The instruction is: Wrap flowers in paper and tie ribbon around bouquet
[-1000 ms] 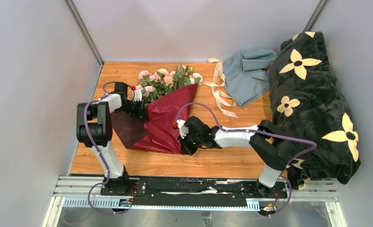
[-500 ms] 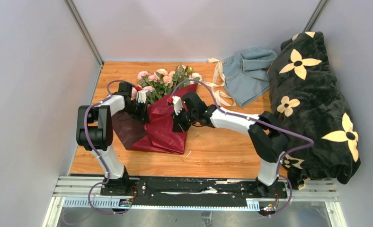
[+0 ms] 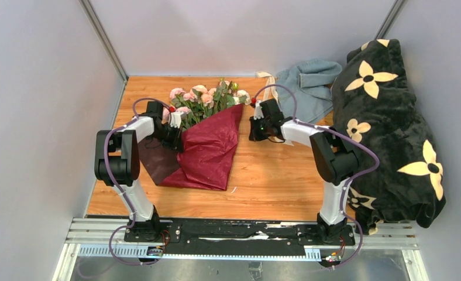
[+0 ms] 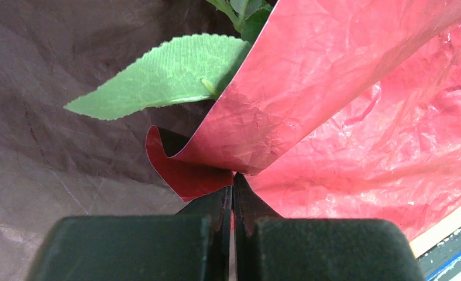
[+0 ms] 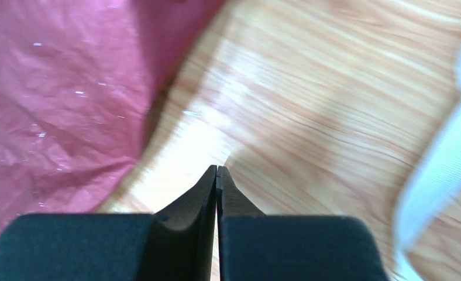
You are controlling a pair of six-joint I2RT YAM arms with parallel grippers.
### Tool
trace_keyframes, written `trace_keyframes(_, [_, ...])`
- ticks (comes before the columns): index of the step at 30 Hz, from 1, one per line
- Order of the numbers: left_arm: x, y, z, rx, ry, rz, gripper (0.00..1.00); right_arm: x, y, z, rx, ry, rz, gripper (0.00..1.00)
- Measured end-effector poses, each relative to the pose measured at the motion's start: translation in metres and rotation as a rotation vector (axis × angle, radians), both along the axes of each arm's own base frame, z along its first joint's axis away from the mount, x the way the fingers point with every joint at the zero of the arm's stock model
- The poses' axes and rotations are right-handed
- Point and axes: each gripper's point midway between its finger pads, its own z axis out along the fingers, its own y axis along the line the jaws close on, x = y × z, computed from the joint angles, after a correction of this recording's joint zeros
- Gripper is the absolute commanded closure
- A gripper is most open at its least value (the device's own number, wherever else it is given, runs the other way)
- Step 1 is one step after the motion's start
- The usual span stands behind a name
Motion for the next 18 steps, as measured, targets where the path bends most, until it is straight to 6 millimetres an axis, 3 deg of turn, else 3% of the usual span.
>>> trace_keyframes(2, [-0.002, 0.0, 0.0, 0.001, 0.004, -0.006, 1.0, 0.007, -0.022, 0.004, -0.031, -0.008, -0.057, 0.57])
trace_keyframes(3, [-0.002, 0.0, -0.001, 0.001, 0.006, -0.008, 1.0, 0.008, -0.026, 0.007, -0.033, -0.013, -0.066, 0.38])
trace_keyframes(4, [-0.003, 0.0, -0.001, 0.001, 0.006, -0.01, 1.0, 0.01, -0.028, 0.011, -0.03, -0.019, -0.069, 0.32])
trace_keyframes(11, [-0.003, 0.0, -0.001, -0.001, 0.01, -0.013, 1.0, 0.013, 0.002, 0.026, 0.137, -0.006, -0.045, 0.28])
trace_keyframes(15, [-0.003, 0.0, -0.001, -0.001, 0.011, -0.012, 1.0, 0.021, 0.026, 0.013, 0.254, 0.047, -0.039, 0.29])
trace_keyframes(17, [-0.003, 0.0, -0.001, 0.0, 0.01, -0.012, 1.0, 0.027, 0.041, 0.014, 0.334, 0.059, -0.022, 0.33])
trace_keyframes(18, [-0.004, 0.0, -0.001, 0.0, 0.011, -0.013, 1.0, 0.029, 0.046, 0.016, 0.372, 0.065, -0.018, 0.41])
